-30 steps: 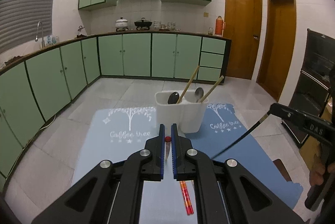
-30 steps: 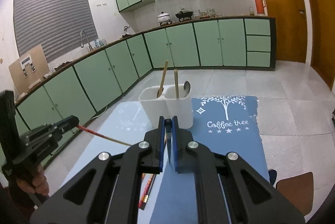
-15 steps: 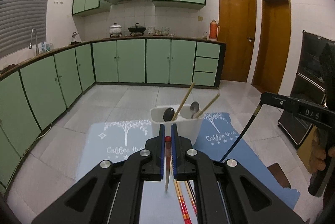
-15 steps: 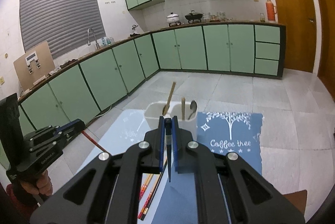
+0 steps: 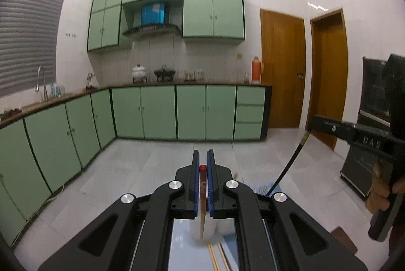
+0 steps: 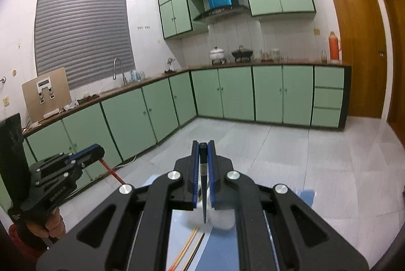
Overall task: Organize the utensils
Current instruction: 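Lift both chopsticks and carry them over the white holder, then open both grippers to drop the chopsticks into the holder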
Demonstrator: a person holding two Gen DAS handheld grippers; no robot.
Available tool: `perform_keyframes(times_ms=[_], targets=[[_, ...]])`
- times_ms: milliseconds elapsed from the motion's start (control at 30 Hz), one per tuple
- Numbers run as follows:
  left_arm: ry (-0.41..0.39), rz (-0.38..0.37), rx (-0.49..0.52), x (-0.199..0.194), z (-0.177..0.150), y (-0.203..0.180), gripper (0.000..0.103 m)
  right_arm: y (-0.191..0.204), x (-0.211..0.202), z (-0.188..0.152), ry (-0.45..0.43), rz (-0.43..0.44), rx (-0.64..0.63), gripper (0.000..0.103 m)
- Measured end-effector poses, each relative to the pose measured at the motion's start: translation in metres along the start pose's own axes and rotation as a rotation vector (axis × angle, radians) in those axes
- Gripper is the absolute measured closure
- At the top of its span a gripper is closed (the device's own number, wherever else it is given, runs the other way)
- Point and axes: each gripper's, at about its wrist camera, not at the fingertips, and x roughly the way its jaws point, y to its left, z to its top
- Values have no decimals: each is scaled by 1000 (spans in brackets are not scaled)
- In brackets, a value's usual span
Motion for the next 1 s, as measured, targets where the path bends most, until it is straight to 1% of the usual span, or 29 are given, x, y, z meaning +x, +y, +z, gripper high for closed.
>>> perform_keyframes(times_ms=[167,267,333,400,600,667,733,800,833,867,900,933,1000], targets=[[-52,12,4,27,26,0,98,-16,23,20,-18,-26,2,97],[-55,6,-7,51,28,-1,98,-24,41,20,-6,-40,8,97],[-49,11,-7,64,23,-1,98,-28,57,15,4,-51,6,97],[-30,13,-9,84,15,-2,98,-33,73,7,23,-59,4,97],[67,8,-16,134,-16,2,97,-44,115,-22,113,-44,28,97],[107,5,-21,145,-26,5,97,-47,123,-31,139,-43,38,94],[119,5,-28,146,-32,7,96,-46,125,-36,144,-47,46,93],[125,8,-36,144,-35,10,89,-47,121,-37,139,-51,56,91],[124,8,-46,141,-36,13,87,-47,120,-36,134,-54,59,88],[122,8,-51,141,-34,16,82,-47,116,-35,125,-58,63,80],[116,12,-57,136,-34,18,77,-48,111,-35,112,-64,68,76],[110,16,-58,131,-33,20,75,-48,105,-35,100,-69,70,71],[101,29,-53,121,-32,22,62,-48,93,-35,74,-83,72,66]])
